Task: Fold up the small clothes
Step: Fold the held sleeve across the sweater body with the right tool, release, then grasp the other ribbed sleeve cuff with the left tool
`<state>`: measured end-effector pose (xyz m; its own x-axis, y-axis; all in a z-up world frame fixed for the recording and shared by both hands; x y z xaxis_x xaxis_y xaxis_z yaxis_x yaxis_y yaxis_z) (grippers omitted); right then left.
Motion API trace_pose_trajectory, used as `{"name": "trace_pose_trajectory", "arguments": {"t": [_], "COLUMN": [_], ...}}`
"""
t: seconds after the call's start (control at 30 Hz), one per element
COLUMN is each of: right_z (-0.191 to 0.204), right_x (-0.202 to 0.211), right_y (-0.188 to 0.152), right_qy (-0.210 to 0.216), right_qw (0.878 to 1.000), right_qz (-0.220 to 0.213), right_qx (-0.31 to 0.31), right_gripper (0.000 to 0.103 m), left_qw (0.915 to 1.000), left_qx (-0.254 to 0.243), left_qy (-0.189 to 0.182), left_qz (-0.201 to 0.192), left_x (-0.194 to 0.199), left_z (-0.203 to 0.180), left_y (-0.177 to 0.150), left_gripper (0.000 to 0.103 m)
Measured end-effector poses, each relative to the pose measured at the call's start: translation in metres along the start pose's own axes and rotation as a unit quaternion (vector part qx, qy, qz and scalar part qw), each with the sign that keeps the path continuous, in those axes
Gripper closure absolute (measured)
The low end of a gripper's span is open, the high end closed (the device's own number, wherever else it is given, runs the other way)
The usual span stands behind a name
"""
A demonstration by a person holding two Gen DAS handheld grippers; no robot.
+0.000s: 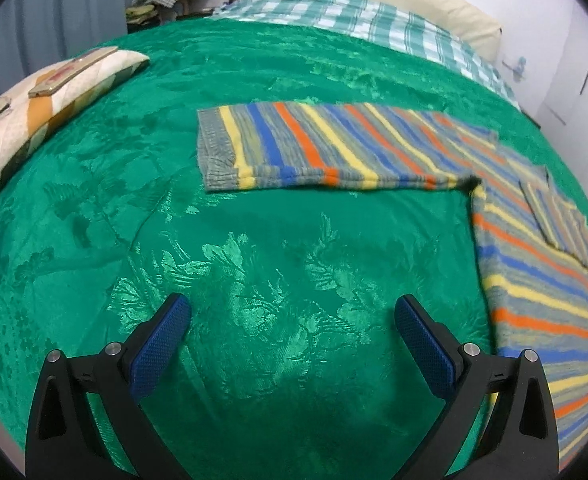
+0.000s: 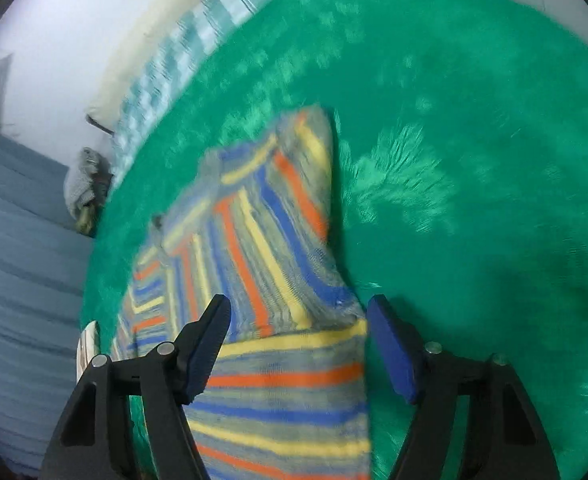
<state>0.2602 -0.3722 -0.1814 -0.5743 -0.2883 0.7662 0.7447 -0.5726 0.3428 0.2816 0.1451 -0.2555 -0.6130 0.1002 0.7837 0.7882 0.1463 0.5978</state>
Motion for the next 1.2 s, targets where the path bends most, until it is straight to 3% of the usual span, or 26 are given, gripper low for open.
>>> {"name": "trace_pose_trajectory", "arguments": {"t": [0.07, 0.2, 0.37, 0.6, 0.73, 0.87, 0.97, 1.07, 1.2], "right_z": [0.001, -0.025, -0.062, -0.083, -0.104, -0.11, -0.111, -0.11, -0.109], "right_x": [0.018, 0.046, 0.062, 0.064, 0.058, 0.056, 0.054, 0.05, 0.049], "right_y": [-0.02, -0.062, -0.09, -0.097, -0.104, -0.105, -0.105, -0.104, -0.104], "right_qy": [-0.017, -0.121, -0.182, -0.276, -0.279, -0.264, -0.259, -0.259, -0.258], "right_qw": [0.998, 0.98, 0.97, 0.937, 0.937, 0.942, 0.943, 0.943, 0.943], "right_qz": [-0.001, -0.021, -0.056, -0.112, -0.138, -0.136, -0.135, -0.138, -0.139], "right_qx": [0.059, 0.158, 0.154, 0.182, 0.162, 0.156, 0.157, 0.157, 0.157], "right_gripper": [0.03, 0.029, 0.029, 0.023, 0.01, 0.003, 0.0, 0.0, 0.0], "left_qw": [0.9999, 0.9991, 0.9987, 0.9988, 0.9989, 0.9993, 0.9979, 0.9905, 0.9793], "left_qx": [-0.008, -0.026, -0.035, -0.032, -0.031, -0.012, 0.047, 0.108, 0.167], "left_qy": [0.012, 0.033, 0.036, 0.034, 0.03, 0.026, -0.045, -0.083, -0.107], "left_qz": [0.007, 0.009, 0.007, 0.01, 0.019, 0.023, -0.005, -0.015, 0.04], "left_x": [-0.005, -0.008, -0.008, -0.009, -0.008, 0.003, 0.028, 0.03, -0.014], "left_z": [-0.002, -0.005, -0.005, -0.004, -0.004, 0.0, 0.011, 0.042, 0.083], "left_y": [-0.002, -0.006, -0.01, -0.012, -0.014, -0.01, 0.011, 0.05, 0.088], "left_gripper": [0.001, 0.001, 0.0, 0.0, 0.0, 0.002, 0.001, 0.001, 0.003]}}
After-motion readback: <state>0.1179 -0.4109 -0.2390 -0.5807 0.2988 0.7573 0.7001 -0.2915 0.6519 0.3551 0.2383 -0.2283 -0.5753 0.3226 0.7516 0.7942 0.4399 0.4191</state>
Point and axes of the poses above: each gripper's, at about its wrist camera, not at the fingertips, and x roughly against the way its jaws point, z to its left, y to its top, the point moved 7 cm from there along -x, roughly the way its jaws point, and after that the axes turned 4 degrees about -y, right-handed, at the moved point
